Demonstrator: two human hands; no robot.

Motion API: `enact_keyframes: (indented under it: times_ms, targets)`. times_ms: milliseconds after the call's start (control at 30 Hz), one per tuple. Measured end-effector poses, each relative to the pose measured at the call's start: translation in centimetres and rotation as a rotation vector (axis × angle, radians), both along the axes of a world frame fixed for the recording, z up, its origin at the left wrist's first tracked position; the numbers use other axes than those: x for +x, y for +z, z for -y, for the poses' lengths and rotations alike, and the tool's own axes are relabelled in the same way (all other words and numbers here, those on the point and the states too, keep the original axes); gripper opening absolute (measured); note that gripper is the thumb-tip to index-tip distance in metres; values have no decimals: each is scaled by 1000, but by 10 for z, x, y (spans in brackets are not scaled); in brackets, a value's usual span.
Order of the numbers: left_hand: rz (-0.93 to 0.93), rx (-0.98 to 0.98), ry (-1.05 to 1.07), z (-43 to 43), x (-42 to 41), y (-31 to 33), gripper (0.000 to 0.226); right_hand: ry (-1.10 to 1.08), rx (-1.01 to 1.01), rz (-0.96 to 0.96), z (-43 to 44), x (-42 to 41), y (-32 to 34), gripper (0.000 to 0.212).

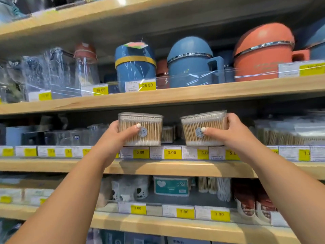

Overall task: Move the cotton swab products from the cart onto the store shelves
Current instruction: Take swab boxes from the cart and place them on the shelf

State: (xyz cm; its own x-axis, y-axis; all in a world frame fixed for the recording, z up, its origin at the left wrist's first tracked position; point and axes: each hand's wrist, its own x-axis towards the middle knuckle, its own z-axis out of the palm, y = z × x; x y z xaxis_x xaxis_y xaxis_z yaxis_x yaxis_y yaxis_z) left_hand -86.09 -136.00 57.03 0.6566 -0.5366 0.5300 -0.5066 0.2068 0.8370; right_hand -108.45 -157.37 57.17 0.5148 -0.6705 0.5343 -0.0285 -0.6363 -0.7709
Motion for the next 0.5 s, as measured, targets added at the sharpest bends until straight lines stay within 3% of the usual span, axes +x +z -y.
enact_keyframes:
  times_ms: [233,333,367,500]
  targets:
    - [-14,312,172,27,32,12,114,-4,120,-199,20,21,15,89]
    - [-32,461,225,45,22,22,111,78,232,-237,28,24,20,124]
    - [-14,520,253,52,21,23,103,87,234,-257,33,27,21,124]
    - [88,747,347,77,17,28,93,17,143,-381,37,31,22,84]
